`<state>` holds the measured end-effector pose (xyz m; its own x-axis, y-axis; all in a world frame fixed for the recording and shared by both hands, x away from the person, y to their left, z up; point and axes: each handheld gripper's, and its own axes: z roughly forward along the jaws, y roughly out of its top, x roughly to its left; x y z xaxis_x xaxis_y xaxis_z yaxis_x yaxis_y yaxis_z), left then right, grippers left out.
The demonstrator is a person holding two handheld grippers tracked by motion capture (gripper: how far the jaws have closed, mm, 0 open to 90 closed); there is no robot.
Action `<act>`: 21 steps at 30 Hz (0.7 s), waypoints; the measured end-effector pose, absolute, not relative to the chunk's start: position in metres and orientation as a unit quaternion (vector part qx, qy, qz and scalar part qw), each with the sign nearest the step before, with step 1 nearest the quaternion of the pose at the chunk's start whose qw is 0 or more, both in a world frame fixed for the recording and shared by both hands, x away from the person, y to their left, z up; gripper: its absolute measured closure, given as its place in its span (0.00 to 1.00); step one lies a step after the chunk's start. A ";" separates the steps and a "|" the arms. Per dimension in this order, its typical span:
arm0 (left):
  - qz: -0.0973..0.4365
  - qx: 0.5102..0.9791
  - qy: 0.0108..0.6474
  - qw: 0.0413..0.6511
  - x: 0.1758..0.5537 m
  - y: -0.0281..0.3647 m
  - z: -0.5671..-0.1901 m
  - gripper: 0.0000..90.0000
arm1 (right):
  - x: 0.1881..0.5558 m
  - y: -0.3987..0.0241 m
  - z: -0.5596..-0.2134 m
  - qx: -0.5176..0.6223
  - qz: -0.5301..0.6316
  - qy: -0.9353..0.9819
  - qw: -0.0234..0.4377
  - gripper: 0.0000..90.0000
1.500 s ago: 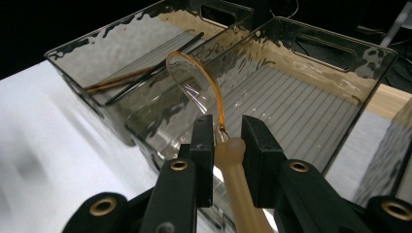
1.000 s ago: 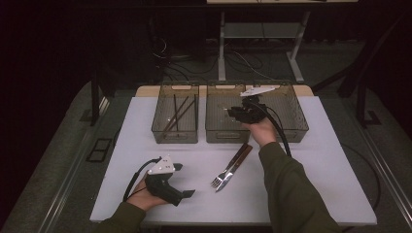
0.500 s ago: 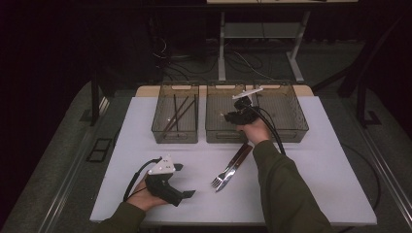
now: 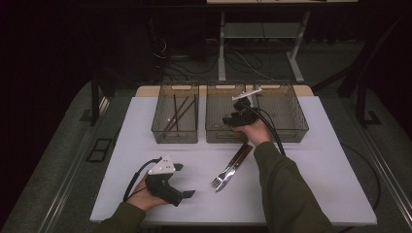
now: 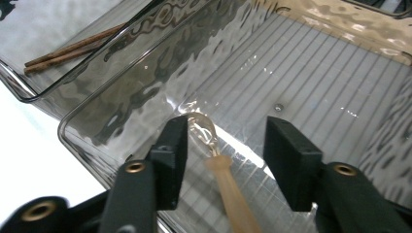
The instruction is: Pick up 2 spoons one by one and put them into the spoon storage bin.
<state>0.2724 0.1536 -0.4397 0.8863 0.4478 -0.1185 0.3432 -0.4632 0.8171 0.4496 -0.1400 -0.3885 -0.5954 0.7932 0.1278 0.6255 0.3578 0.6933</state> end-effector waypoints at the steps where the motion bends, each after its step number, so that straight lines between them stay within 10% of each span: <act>1: 0.056 0.853 0.233 0.463 0.272 0.154 -0.440 0.00 | 0.449 -0.141 -0.388 0.435 0.363 0.815 0.118 0.53; 21: 0.058 0.853 0.237 0.462 0.273 0.154 -0.440 0.00 | 0.394 -0.169 -0.353 0.387 0.425 0.811 0.109 0.41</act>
<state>0.2726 0.1542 -0.4399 0.8811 0.4572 -0.1204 0.3509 -0.4617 0.8147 0.3941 -0.1685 -0.3526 -0.6762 0.7209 0.1520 0.5348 0.3384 0.7742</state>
